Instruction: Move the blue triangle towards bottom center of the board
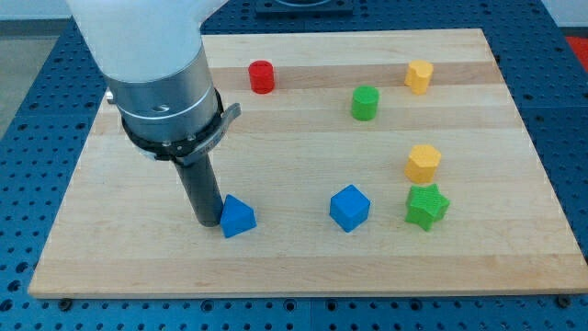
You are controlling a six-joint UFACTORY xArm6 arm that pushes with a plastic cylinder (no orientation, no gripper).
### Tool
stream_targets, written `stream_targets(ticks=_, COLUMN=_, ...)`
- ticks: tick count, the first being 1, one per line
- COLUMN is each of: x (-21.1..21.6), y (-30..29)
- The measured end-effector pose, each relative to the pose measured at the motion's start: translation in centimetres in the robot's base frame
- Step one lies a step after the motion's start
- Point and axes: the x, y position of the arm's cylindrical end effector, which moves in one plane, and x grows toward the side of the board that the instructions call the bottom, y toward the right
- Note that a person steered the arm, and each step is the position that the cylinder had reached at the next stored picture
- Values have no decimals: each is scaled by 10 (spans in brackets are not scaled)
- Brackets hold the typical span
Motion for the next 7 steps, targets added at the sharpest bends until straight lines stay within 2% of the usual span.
stream_targets(ticks=3, x=22, y=2)
stream_targets(ticks=7, x=13, y=27)
